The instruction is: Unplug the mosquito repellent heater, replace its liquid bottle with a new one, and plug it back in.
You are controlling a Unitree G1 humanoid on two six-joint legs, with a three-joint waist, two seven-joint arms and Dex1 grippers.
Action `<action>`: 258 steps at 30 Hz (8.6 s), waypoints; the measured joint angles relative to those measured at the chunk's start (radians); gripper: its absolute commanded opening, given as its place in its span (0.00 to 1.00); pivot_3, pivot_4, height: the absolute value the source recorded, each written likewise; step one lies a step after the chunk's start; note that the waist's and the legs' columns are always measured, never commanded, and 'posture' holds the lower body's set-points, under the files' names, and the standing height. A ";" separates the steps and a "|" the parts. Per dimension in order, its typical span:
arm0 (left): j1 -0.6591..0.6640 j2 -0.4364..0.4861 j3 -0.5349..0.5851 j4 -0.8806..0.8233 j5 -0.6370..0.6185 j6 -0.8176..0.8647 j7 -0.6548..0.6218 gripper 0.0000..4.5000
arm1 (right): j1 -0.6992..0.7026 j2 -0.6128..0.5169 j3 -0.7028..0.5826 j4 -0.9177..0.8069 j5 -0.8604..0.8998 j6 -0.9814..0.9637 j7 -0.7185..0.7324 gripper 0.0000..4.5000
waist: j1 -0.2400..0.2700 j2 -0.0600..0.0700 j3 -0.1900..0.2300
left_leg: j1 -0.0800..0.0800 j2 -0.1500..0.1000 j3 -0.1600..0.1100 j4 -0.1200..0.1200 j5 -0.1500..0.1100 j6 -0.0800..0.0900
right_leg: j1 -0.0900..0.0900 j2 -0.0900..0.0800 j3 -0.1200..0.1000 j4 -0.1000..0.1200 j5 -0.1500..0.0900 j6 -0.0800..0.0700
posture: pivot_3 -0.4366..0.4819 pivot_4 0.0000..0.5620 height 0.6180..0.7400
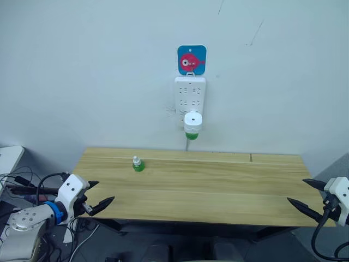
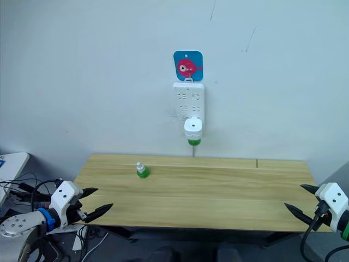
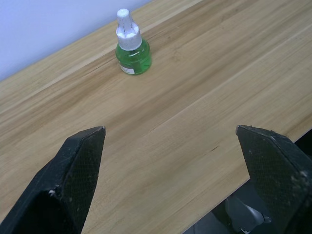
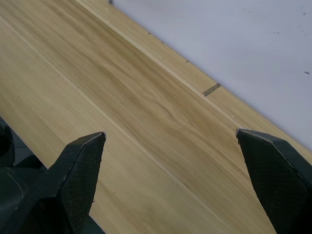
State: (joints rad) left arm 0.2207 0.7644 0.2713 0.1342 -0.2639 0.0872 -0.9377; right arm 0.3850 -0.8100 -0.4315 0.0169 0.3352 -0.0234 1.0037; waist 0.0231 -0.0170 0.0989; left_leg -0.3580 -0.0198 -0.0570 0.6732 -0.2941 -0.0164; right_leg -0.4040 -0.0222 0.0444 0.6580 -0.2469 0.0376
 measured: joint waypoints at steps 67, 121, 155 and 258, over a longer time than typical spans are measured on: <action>-0.962 -0.305 -0.225 0.488 -0.061 0.069 -0.063 0.75 | -0.293 0.008 0.159 -0.918 0.353 0.759 -0.552 1.00 | -0.079 -0.011 0.045 | -0.006 -0.003 -0.005 0.002 0.000 0.000 | -0.002 0.004 -0.002 -0.001 0.005 0.007 | 0.25 0.25 1.00; -1.251 -0.371 -0.201 0.878 0.067 -0.043 -0.339 0.29 | -0.794 0.399 0.532 -0.765 0.264 1.045 -1.017 1.00 | -0.124 -0.012 0.066 | -0.017 -0.004 -0.014 0.004 0.000 0.001 | -0.011 0.001 -0.004 0.003 0.007 0.005 | 0.23 0.26 1.00; -1.215 -0.388 -0.193 0.810 0.069 -0.070 -0.309 0.29 | -1.016 0.653 0.634 -0.549 -0.033 1.177 -1.014 0.65 | -0.135 -0.011 0.065 | -0.028 -0.008 -0.020 0.005 0.000 0.000 | -0.021 -0.006 -0.008 0.006 0.008 0.005 | 0.23 0.27 1.00; -0.648 -0.365 -0.391 -0.057 -0.105 -0.146 -0.208 0.52 | -0.640 0.019 0.160 -0.457 1.516 1.047 -1.106 1.00 | -0.168 0.002 0.087 | -0.023 -0.003 -0.009 0.004 0.001 0.001 | -0.016 0.006 -0.001 0.001 0.006 0.008 | 0.28 0.31 1.00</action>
State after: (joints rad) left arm -0.4275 0.3991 -0.1199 0.0776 -0.3686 -0.0590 -1.1454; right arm -0.2548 -0.7911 -0.2714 -0.4405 1.8516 1.0232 -0.1023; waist -0.1445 -0.0155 0.1862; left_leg -0.3813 -0.0225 -0.0656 0.6772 -0.2928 -0.0155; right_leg -0.4199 -0.0159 0.0438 0.6585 -0.2408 0.0460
